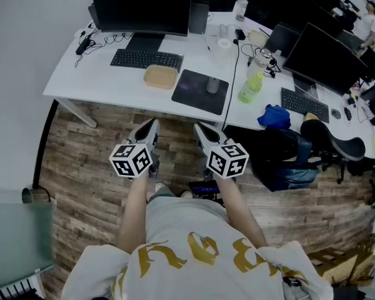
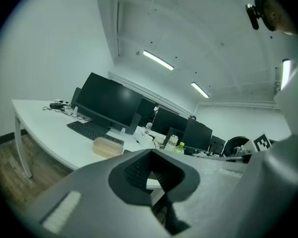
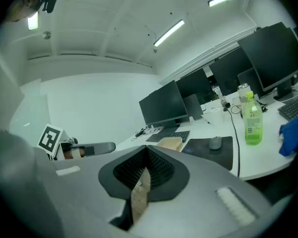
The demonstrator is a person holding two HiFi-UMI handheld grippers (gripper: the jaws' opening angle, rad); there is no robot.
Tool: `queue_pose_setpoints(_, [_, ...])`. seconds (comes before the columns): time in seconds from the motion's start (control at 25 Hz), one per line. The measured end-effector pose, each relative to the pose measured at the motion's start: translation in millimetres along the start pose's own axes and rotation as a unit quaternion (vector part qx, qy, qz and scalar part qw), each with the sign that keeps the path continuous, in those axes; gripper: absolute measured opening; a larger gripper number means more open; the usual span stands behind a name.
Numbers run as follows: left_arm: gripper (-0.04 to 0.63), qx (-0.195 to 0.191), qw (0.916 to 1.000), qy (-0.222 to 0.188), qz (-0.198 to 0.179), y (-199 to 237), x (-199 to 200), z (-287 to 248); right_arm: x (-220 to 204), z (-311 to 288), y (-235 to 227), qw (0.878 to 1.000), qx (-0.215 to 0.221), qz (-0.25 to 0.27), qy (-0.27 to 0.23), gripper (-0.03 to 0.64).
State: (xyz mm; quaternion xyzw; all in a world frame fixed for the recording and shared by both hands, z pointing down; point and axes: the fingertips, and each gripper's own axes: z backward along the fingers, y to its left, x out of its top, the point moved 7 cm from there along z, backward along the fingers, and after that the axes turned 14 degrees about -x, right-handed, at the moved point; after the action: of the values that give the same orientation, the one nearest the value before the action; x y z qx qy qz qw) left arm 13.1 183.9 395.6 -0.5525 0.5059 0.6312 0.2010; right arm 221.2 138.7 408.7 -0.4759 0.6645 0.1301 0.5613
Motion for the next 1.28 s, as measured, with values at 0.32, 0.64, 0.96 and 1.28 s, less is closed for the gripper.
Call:
queue_pose_setpoints(0.32, [0.000,0.005,1.0000,0.000,0.001,0,-2,7,-7,2,4,1.000,0.015,0.002,0.017,0.025])
queue_pose_setpoints(0.64, [0.000,0.058,0.9982,0.011,-0.011,12,-3,20,-12,-3,18,0.995,0.092,0.006,0.039,0.028])
queue_pose_setpoints(0.96, [0.000,0.063,0.9980,-0.007,0.004,53,8,25,-18,-37,19,0.996,0.044,0.057,0.054,0.028])
queue_pose_setpoints(1.28, [0.000,0.021,0.9993,0.020,0.024,128,23,-12,-17,-99,13,0.995,-0.022,0.051,0.085,0.028])
